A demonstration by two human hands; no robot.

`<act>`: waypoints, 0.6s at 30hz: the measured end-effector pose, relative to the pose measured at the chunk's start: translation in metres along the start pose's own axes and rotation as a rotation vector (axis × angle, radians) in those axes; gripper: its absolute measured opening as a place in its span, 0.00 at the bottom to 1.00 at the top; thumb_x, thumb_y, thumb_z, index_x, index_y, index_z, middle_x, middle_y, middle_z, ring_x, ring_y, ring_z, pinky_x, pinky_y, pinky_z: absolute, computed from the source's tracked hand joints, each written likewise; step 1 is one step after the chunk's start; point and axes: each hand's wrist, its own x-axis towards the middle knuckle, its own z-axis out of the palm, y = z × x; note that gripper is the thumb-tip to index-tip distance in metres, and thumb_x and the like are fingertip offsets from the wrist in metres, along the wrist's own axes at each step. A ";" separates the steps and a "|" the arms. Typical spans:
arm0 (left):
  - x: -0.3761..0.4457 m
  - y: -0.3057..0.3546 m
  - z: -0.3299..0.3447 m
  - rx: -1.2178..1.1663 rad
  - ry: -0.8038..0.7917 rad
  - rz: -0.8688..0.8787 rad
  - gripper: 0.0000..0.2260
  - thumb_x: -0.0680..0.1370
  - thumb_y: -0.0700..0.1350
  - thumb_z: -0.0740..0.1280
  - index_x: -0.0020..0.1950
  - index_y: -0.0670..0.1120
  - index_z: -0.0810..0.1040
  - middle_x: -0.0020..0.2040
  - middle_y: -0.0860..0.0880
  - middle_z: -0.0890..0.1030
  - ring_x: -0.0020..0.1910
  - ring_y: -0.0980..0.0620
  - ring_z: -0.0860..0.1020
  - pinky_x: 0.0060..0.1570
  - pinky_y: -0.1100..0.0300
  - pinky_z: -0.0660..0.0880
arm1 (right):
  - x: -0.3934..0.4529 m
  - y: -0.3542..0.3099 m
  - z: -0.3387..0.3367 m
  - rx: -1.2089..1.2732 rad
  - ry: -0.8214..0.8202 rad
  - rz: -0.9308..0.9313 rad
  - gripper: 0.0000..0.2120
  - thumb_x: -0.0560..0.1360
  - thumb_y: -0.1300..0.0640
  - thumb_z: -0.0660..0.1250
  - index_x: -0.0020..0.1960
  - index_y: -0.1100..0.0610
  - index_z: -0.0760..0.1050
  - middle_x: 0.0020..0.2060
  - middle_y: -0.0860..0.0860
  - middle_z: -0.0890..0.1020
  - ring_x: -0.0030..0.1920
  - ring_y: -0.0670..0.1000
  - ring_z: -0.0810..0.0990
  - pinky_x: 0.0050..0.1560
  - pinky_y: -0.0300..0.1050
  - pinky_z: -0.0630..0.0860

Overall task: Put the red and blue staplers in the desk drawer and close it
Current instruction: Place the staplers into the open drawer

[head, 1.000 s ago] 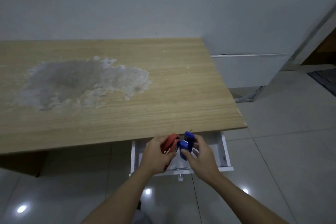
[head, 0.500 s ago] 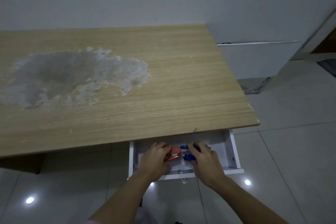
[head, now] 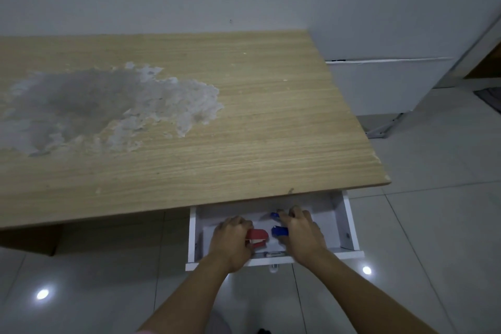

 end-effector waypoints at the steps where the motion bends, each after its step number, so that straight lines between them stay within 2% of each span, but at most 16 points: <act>1: -0.001 0.001 -0.001 -0.029 0.030 -0.003 0.17 0.74 0.45 0.66 0.62 0.45 0.73 0.62 0.45 0.75 0.60 0.46 0.71 0.62 0.53 0.69 | 0.001 0.001 0.003 0.054 0.030 0.009 0.24 0.74 0.58 0.65 0.69 0.52 0.64 0.63 0.57 0.71 0.61 0.57 0.70 0.56 0.51 0.76; 5: -0.015 0.002 -0.003 -0.164 0.133 -0.015 0.15 0.75 0.43 0.64 0.62 0.45 0.73 0.63 0.45 0.75 0.62 0.48 0.71 0.62 0.55 0.70 | -0.001 -0.004 0.005 0.278 0.164 0.021 0.20 0.72 0.64 0.68 0.62 0.56 0.72 0.59 0.56 0.74 0.58 0.55 0.75 0.54 0.46 0.78; 8: -0.030 0.005 -0.002 -0.217 0.149 0.006 0.16 0.74 0.49 0.66 0.60 0.46 0.74 0.59 0.47 0.77 0.58 0.50 0.73 0.58 0.59 0.71 | -0.014 -0.010 -0.001 0.387 0.251 0.014 0.15 0.73 0.64 0.66 0.60 0.59 0.74 0.57 0.56 0.76 0.55 0.53 0.75 0.53 0.43 0.75; 10: -0.039 0.007 0.000 -0.216 0.100 0.051 0.19 0.73 0.51 0.67 0.62 0.49 0.73 0.60 0.49 0.77 0.58 0.52 0.73 0.58 0.60 0.71 | -0.025 -0.014 -0.008 0.483 0.308 0.014 0.13 0.73 0.67 0.65 0.57 0.62 0.76 0.53 0.57 0.78 0.48 0.48 0.75 0.50 0.33 0.71; 12: -0.048 0.010 0.003 -0.177 0.060 0.075 0.20 0.73 0.50 0.67 0.64 0.49 0.73 0.62 0.49 0.77 0.60 0.51 0.73 0.61 0.57 0.71 | -0.040 -0.018 -0.013 0.601 0.361 0.053 0.08 0.72 0.69 0.65 0.51 0.64 0.78 0.46 0.58 0.79 0.38 0.42 0.74 0.42 0.25 0.70; 14: -0.055 0.013 0.007 -0.129 0.066 0.078 0.19 0.74 0.46 0.66 0.65 0.49 0.72 0.63 0.49 0.77 0.62 0.49 0.73 0.62 0.53 0.71 | -0.057 -0.022 -0.013 0.779 0.391 0.117 0.05 0.71 0.68 0.67 0.44 0.61 0.78 0.38 0.54 0.79 0.35 0.42 0.75 0.39 0.27 0.74; 15: -0.057 0.013 0.011 -0.113 0.080 0.075 0.18 0.75 0.45 0.65 0.65 0.49 0.72 0.63 0.49 0.76 0.61 0.49 0.74 0.62 0.52 0.72 | -0.065 -0.023 -0.011 0.863 0.387 0.155 0.05 0.71 0.67 0.68 0.41 0.58 0.77 0.35 0.52 0.79 0.35 0.46 0.78 0.40 0.33 0.77; 16: -0.058 0.014 0.013 -0.100 0.095 0.071 0.17 0.75 0.44 0.64 0.64 0.49 0.72 0.62 0.48 0.77 0.60 0.48 0.74 0.60 0.51 0.72 | -0.073 -0.022 -0.007 0.935 0.375 0.189 0.07 0.70 0.67 0.69 0.39 0.56 0.76 0.33 0.51 0.79 0.36 0.51 0.80 0.41 0.39 0.79; 18: -0.059 0.014 0.018 -0.073 0.121 0.062 0.15 0.76 0.42 0.62 0.63 0.48 0.73 0.61 0.47 0.77 0.58 0.46 0.76 0.58 0.49 0.74 | -0.087 -0.020 0.002 1.087 0.318 0.249 0.09 0.69 0.67 0.70 0.35 0.55 0.77 0.31 0.53 0.80 0.35 0.54 0.80 0.37 0.41 0.79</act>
